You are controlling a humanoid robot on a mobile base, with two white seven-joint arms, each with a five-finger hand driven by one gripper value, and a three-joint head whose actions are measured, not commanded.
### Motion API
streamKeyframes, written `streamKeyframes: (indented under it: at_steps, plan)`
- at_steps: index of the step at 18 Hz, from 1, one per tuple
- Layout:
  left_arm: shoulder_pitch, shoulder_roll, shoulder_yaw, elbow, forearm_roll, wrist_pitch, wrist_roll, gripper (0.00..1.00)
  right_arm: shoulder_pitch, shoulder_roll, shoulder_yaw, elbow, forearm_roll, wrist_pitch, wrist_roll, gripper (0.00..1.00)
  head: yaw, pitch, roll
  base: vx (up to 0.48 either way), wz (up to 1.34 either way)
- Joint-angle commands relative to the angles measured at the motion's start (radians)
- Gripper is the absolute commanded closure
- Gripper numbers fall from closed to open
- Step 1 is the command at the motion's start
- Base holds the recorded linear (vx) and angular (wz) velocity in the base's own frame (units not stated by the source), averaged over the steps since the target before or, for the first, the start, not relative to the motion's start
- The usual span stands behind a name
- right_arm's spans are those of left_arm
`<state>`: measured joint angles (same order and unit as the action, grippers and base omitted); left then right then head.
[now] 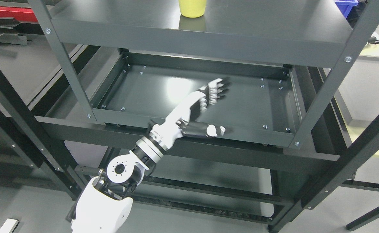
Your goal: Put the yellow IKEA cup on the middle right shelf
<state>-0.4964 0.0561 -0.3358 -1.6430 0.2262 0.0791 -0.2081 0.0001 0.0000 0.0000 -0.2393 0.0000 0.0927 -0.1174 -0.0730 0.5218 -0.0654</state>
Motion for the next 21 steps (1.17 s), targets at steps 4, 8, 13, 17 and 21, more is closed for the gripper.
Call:
streamKeyframes:
  at_steps: [4,8,13,17,21]
  plan:
    - [0.127,-0.039,0.251,0.095,-0.154,-0.093,0.143,0.01,0.014,-0.017,0.017,0.000,-0.025,0.001,0.001,0.01,0.0000,0.000,0.000,-0.048,0.00]
    - [0.130,-0.039,0.277,0.091,-0.182,-0.065,0.167,0.01,0.014,-0.017,0.017,0.000,-0.025,0.001,0.001,0.01,0.0000,0.000,0.000,-0.006,0.00]
    - [0.145,-0.039,0.293,0.092,-0.180,-0.053,0.170,0.01,0.014,-0.017,0.017,0.000,-0.025,0.001,0.001,0.01,0.0000,0.000,0.000,0.012,0.00]
    - [0.145,-0.039,0.271,0.092,-0.176,-0.053,0.168,0.01,0.014,-0.017,0.017,0.000,-0.025,0.001,0.001,0.01,0.0000,0.000,0.000,0.015,0.00]
    - [0.144,-0.039,0.254,0.092,-0.169,-0.053,0.167,0.01,0.014,-0.017,0.017,0.000,-0.025,0.001,0.001,0.01,0.0000,0.000,0.000,0.014,0.00]
